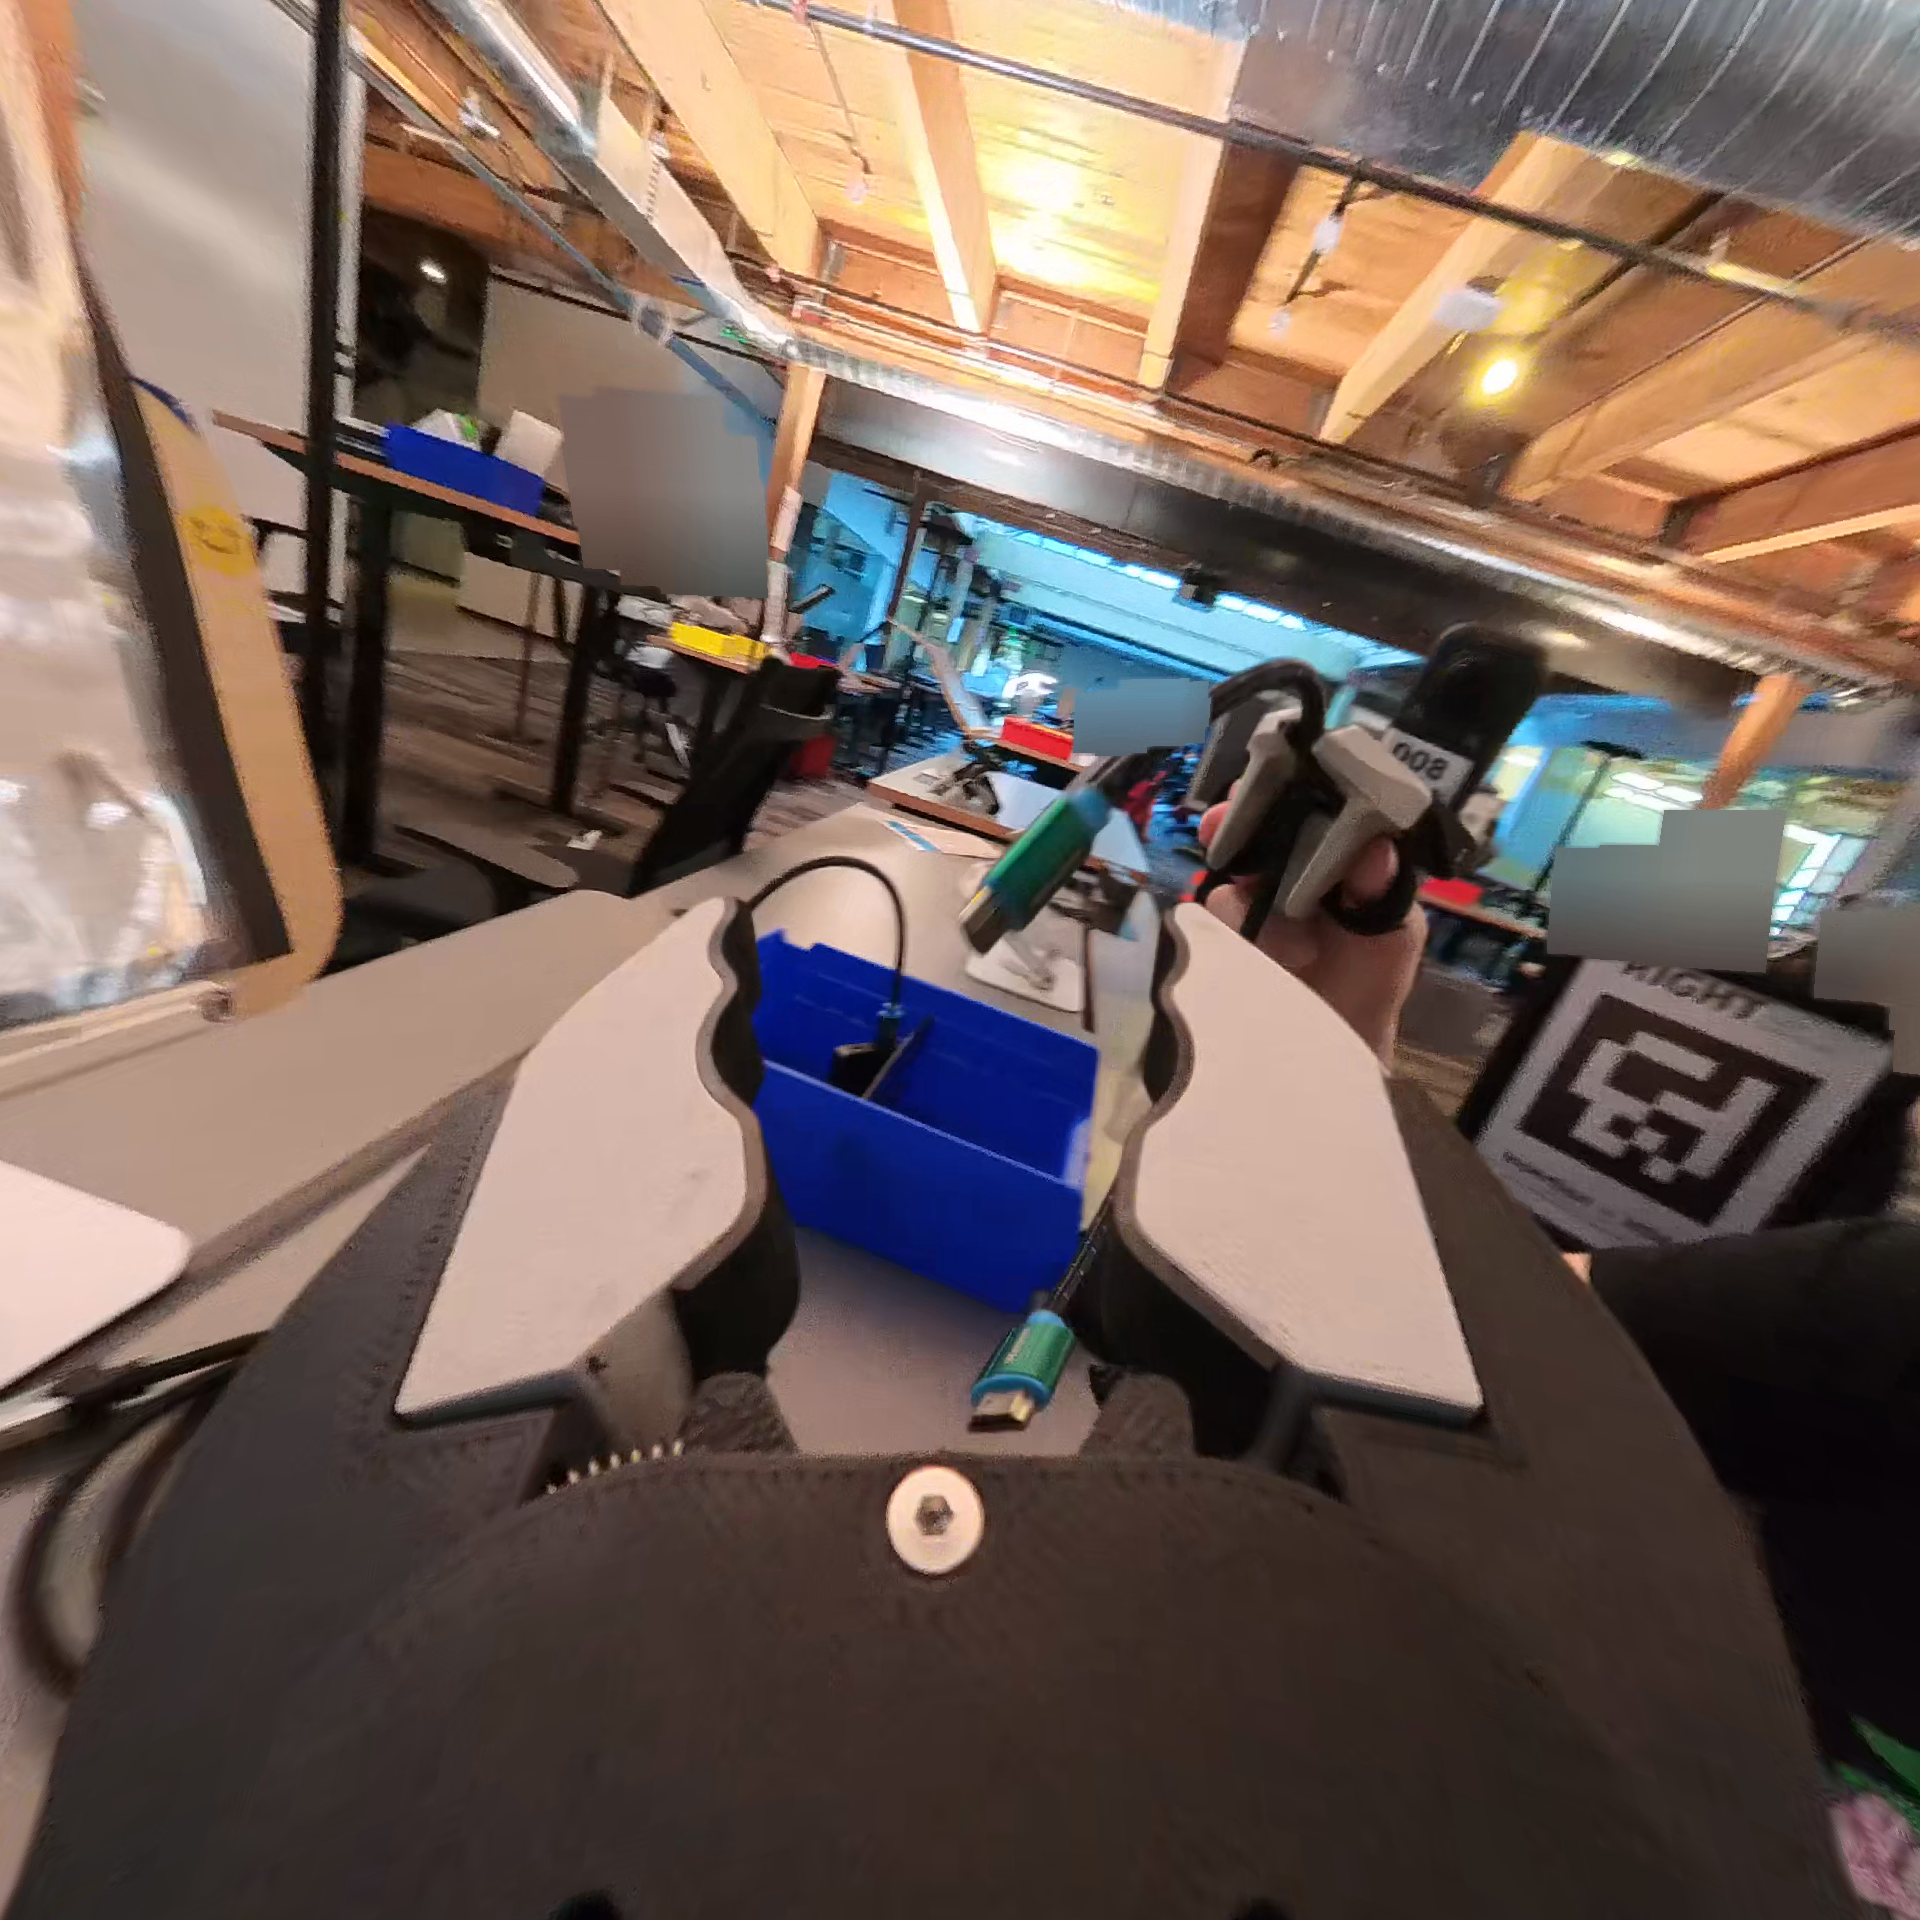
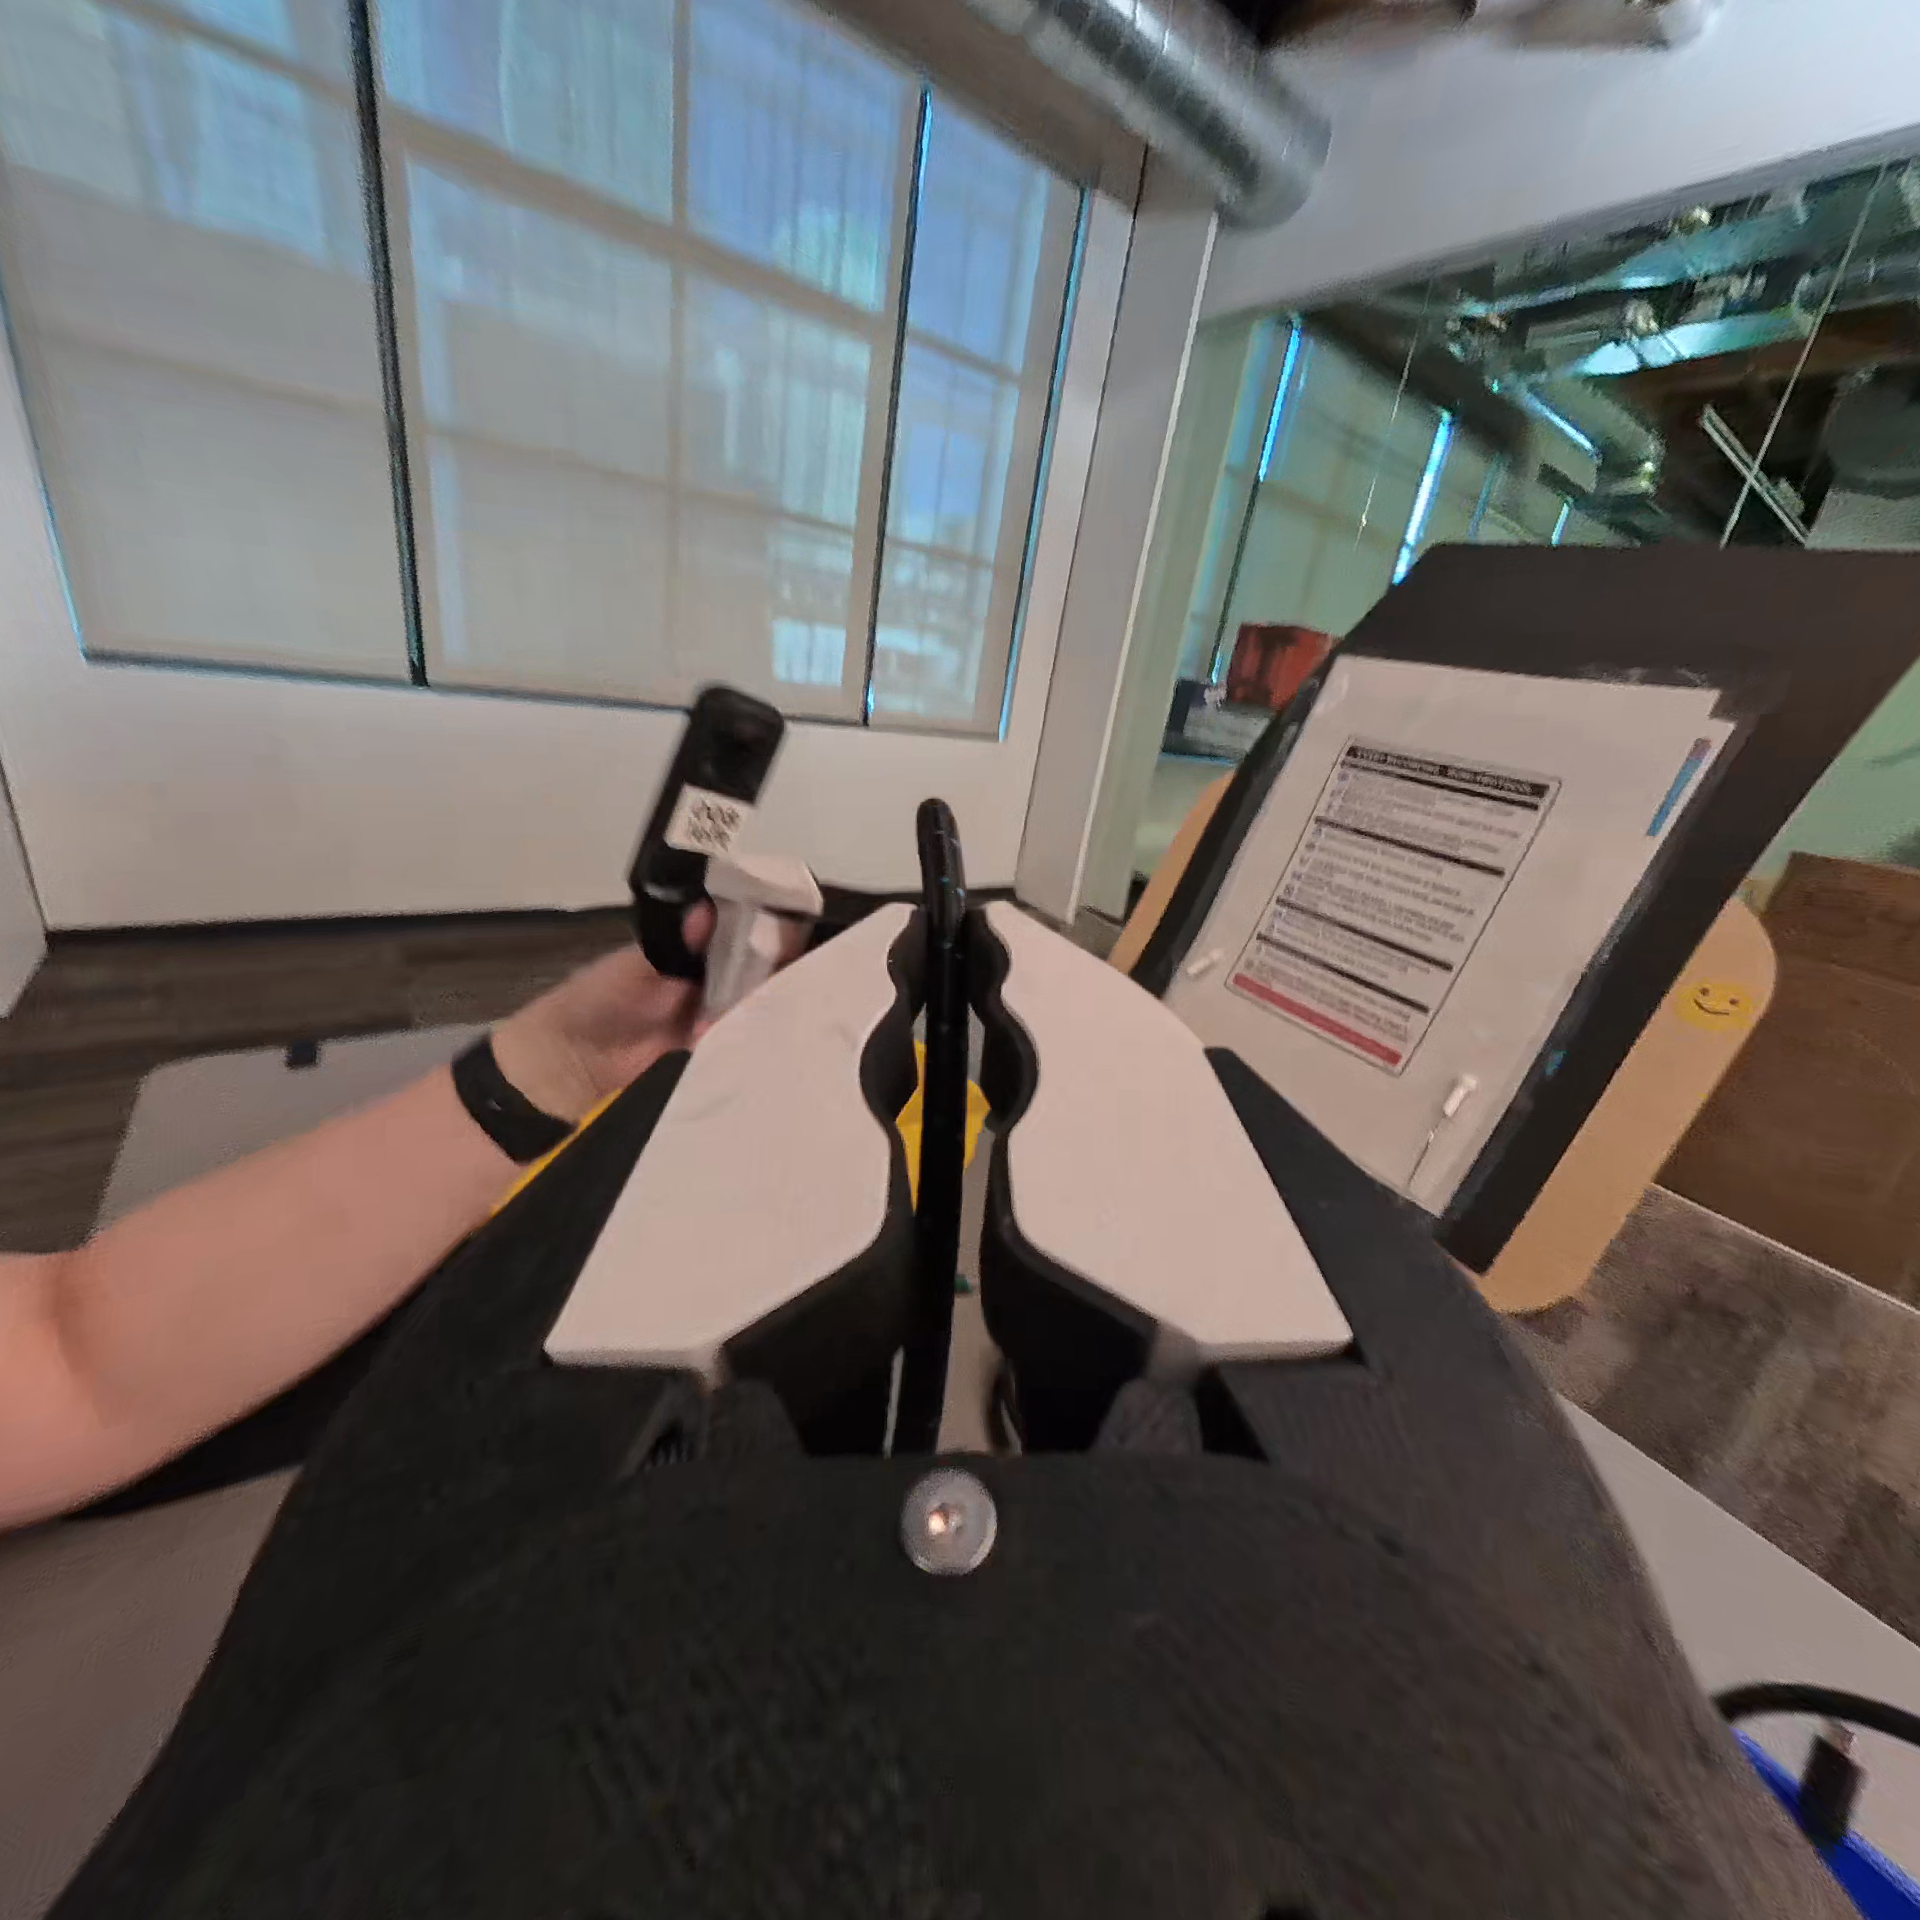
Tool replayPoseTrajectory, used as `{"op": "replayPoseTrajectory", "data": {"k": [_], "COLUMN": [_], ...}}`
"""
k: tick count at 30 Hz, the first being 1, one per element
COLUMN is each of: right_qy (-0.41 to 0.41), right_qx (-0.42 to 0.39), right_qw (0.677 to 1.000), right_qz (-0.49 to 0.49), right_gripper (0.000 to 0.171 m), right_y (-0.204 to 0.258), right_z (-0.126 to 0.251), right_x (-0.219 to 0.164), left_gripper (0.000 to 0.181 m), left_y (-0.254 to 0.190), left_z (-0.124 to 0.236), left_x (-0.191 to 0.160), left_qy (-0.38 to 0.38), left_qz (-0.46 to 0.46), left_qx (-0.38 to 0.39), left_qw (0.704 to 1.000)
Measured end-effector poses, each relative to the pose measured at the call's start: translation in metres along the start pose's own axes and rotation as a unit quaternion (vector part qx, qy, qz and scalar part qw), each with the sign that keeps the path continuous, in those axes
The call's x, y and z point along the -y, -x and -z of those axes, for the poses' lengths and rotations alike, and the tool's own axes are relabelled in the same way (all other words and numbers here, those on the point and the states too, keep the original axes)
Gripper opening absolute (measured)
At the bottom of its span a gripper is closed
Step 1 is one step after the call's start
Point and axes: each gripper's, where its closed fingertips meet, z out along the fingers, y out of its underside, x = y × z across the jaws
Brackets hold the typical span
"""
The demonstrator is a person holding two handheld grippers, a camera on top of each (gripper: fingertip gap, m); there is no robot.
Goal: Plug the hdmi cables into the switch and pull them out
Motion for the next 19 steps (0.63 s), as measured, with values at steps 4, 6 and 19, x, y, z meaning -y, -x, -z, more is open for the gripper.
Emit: {"op": "replayPoseTrajectory", "data": {"k": [4,6,19], "right_qy": [-0.04,-0.048,-0.243], "right_qx": [0.036,0.044,0.133], "right_qw": [0.998,0.997,0.948], "right_qz": [-0.027,-0.032,0.159], "right_gripper": [0.008,0.008,0.019], "right_y": [0.008,0.011,0.025], "right_z": [0.007,0.006,0.087], "right_x": [0.015,0.016,0.068], "left_gripper": [0.055,0.04,0.01], "left_y": [-0.018,-0.038,-0.103], "left_z": [-0.019,-0.024,-0.007], "left_x": [0.0,-0.001,0.013], "left_qy": [-0.048,-0.056,-0.014], "left_qz": [0.046,0.059,0.009], "left_qx": [-0.074,-0.137,-0.242], "left_qw": [0.995,0.987,0.97]}}
